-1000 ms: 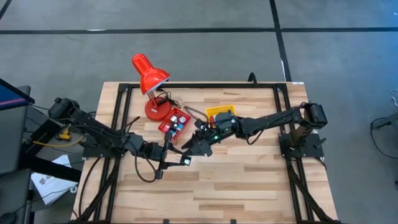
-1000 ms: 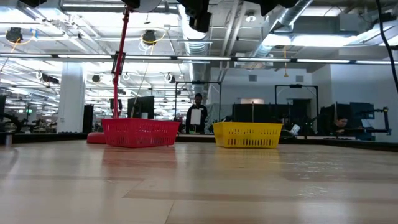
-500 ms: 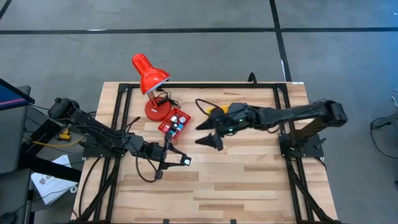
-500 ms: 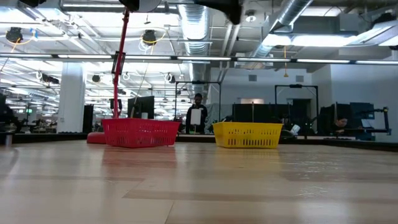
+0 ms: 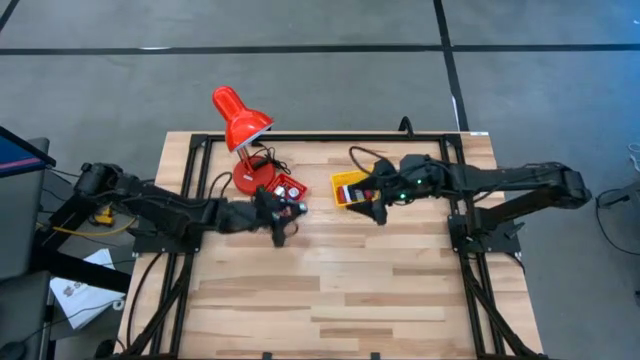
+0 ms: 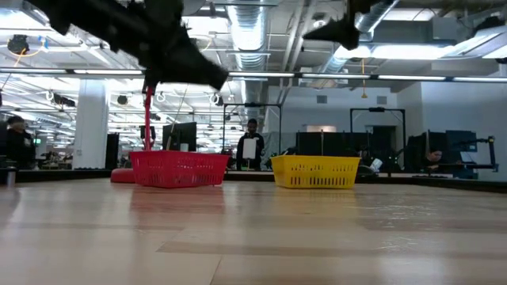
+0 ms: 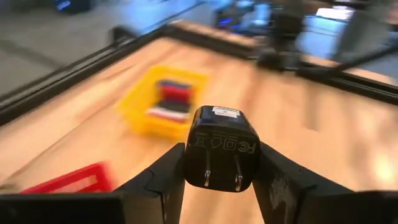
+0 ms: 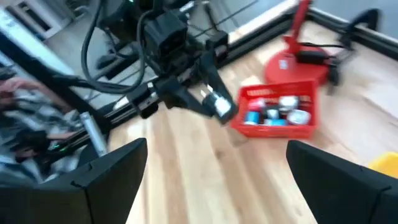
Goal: Pick & Place Office items
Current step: Put the black charger adapter into the red bin
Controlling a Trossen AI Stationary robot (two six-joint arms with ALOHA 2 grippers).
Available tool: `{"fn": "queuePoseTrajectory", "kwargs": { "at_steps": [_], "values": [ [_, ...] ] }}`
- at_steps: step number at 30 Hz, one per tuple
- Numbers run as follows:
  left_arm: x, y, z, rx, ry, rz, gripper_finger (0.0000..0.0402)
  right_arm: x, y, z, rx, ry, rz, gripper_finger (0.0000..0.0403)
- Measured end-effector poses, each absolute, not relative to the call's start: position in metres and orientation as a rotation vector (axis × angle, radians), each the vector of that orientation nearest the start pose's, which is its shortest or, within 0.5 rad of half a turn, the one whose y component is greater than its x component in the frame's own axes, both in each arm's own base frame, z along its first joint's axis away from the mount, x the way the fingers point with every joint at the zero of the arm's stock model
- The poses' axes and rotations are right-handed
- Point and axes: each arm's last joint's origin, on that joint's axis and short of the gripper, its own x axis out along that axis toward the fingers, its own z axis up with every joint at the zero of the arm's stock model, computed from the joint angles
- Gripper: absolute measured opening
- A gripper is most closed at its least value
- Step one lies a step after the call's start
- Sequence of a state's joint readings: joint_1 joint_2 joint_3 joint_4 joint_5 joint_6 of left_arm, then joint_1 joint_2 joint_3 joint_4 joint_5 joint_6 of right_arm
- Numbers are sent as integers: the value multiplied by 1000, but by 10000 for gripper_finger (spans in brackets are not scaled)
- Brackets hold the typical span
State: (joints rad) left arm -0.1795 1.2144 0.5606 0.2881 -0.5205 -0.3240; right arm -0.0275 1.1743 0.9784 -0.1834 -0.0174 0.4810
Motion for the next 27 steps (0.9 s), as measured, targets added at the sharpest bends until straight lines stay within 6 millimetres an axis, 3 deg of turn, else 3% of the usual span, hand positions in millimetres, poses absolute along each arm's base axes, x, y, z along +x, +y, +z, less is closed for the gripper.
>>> {"fn": "queuePoseTrajectory", "kwargs": {
  "at_steps": [10, 19, 27],
  "values": [
    [236, 30, 199, -321, 436, 639, 149, 252, -48, 304, 533, 378, -271, 376],
    [223, 51, 186, -371, 586, 744, 155, 260, -81, 284, 539, 431, -388, 376],
    [218, 68, 186, -394, 575, 826, 157, 274, -88, 272, 508, 433, -384, 376]
  ]
}}
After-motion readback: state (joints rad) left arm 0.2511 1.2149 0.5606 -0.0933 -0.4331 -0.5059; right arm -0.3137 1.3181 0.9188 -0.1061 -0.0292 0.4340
